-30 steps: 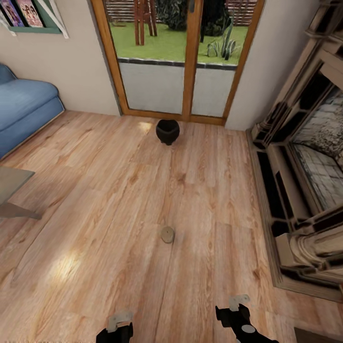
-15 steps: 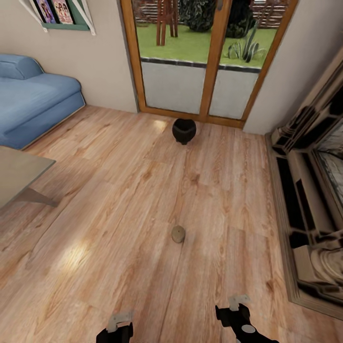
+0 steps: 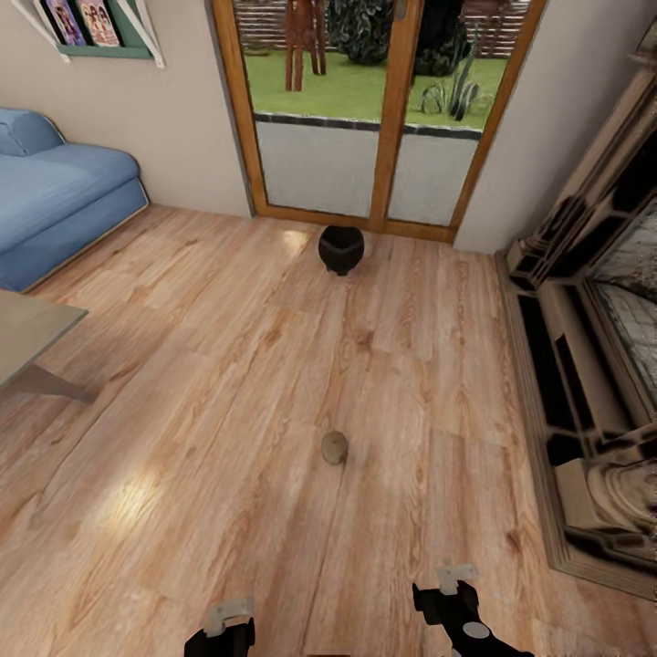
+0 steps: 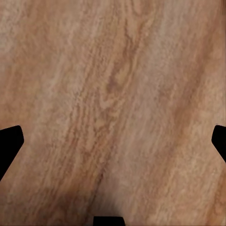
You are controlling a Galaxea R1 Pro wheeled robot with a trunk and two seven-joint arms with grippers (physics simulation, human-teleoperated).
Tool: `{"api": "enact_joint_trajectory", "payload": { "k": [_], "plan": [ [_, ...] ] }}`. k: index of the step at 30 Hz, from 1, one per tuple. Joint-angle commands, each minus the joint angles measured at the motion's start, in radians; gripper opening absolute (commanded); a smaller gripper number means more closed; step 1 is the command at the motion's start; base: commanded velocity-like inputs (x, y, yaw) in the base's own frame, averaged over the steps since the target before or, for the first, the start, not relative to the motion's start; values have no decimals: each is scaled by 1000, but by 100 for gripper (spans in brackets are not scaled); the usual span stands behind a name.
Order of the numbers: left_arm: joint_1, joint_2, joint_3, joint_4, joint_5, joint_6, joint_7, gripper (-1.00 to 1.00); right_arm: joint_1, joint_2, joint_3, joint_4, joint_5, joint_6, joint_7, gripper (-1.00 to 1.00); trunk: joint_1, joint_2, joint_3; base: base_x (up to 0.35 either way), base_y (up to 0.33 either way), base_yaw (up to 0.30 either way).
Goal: Place each of the two pumpkins and all three candles from the living room inside a cabinet in the living room (use any cabinet), then make sure every cabinet is closed, and position the cauldron so it is next to a table in the living room.
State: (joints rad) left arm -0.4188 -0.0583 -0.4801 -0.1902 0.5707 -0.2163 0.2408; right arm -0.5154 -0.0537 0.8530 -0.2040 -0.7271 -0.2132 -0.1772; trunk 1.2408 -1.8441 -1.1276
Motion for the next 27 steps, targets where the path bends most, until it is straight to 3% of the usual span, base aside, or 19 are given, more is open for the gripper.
{"api": "enact_joint_trajectory", "payload": {
  "k": [1, 10, 22, 27],
  "plan": [
    [0, 0, 0, 0, 0, 0, 0, 100, 0, 0, 0, 0, 0, 0, 0, 100, 4, -7, -2, 0, 0, -202],
    [0, 0, 0, 0, 0, 0, 0, 100, 0, 0, 0, 0, 0, 0, 0, 100, 38, -70, -21, 0, 0, -186],
    [0, 0, 0, 0, 0, 0, 0, 100, 0, -1, 0, 1, -1, 0, 1, 100, 84, -154, -58, 0, 0, -17],
    [27, -19, -20, 25, 3, -28, -9, 100, -28, 16, 6, -28, -4, -7, 21, 100, 84, -154, -57, 0, 0, 0]
  ]
}}
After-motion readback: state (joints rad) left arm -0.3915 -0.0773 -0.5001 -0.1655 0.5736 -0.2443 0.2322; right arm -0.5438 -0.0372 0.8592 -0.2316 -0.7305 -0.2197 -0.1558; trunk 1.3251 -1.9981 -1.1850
